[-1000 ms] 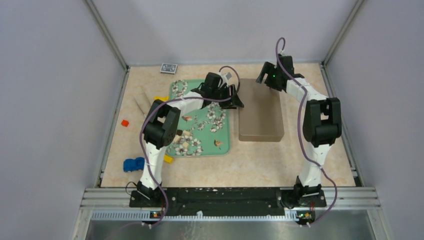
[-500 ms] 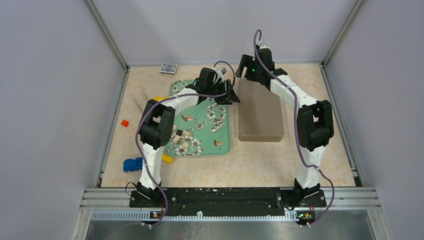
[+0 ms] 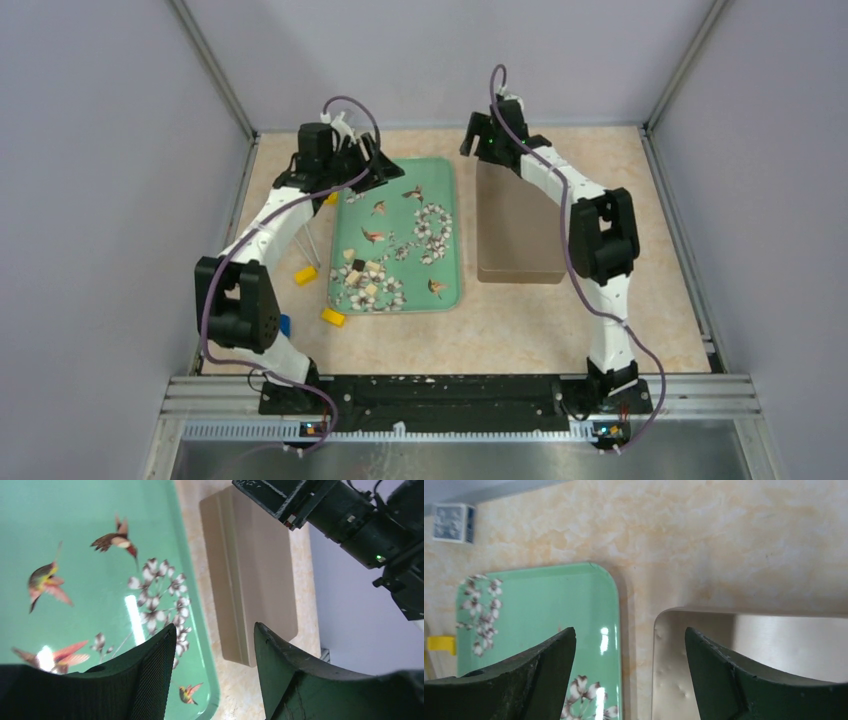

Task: Pack the chocolate

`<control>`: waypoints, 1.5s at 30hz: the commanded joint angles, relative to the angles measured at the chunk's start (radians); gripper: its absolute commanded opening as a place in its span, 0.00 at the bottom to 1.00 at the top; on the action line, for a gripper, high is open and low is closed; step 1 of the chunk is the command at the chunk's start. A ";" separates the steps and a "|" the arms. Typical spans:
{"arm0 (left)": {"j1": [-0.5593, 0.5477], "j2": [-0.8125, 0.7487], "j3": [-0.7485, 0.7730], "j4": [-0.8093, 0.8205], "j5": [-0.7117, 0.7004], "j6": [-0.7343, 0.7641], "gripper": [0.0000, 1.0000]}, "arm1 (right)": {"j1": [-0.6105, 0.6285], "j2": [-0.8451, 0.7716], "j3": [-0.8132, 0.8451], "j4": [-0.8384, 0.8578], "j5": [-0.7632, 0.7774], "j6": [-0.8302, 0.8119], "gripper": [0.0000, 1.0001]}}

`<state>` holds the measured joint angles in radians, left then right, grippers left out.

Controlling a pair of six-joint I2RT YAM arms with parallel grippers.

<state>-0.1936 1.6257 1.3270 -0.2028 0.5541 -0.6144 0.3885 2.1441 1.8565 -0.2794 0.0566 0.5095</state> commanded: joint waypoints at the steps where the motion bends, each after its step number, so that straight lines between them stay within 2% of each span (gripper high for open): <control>1: 0.025 -0.079 -0.066 -0.068 -0.046 0.055 0.64 | 0.016 0.122 0.062 -0.051 -0.045 0.031 0.78; 3: 0.032 -0.105 -0.080 -0.088 -0.052 0.077 0.64 | 0.021 0.132 0.125 -0.125 -0.079 0.022 0.78; 10: 0.034 -0.180 -0.082 -0.153 -0.090 0.120 0.64 | 0.036 -0.039 0.144 -0.094 -0.040 -0.033 0.80; 13: 0.033 -0.232 -0.091 -0.167 -0.121 0.133 0.64 | 0.035 -0.095 0.110 -0.084 -0.037 -0.051 0.81; 17: 0.033 -0.314 -0.123 -0.178 -0.158 0.152 0.66 | 0.016 -0.176 -0.022 -0.036 0.054 -0.123 0.85; 23: 0.034 -0.366 -0.189 -0.115 -0.177 0.154 0.66 | -0.109 -0.152 -0.132 -0.019 0.015 -0.071 0.86; 30: 0.034 -0.324 -0.172 -0.113 -0.129 0.154 0.66 | -0.147 -0.044 -0.150 -0.078 -0.035 -0.039 0.85; 34: 0.033 -0.334 -0.167 -0.131 -0.126 0.154 0.66 | -0.148 -0.168 -0.169 -0.057 -0.023 -0.050 0.85; 41: 0.034 -0.375 -0.178 -0.117 -0.137 0.154 0.66 | -0.147 -0.450 -0.131 -0.117 0.087 -0.156 0.86; 43: 0.033 -0.396 -0.177 -0.116 -0.144 0.154 0.66 | -0.146 -0.526 -0.165 -0.148 0.133 -0.179 0.87; 45: 0.034 -0.426 -0.177 -0.121 -0.158 0.154 0.66 | -0.147 -0.601 -0.203 -0.216 0.245 -0.157 0.87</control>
<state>-0.1635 1.2831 1.1484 -0.3599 0.4088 -0.4721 0.2356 1.7298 1.6844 -0.4141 0.1261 0.3817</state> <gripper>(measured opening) 0.661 0.867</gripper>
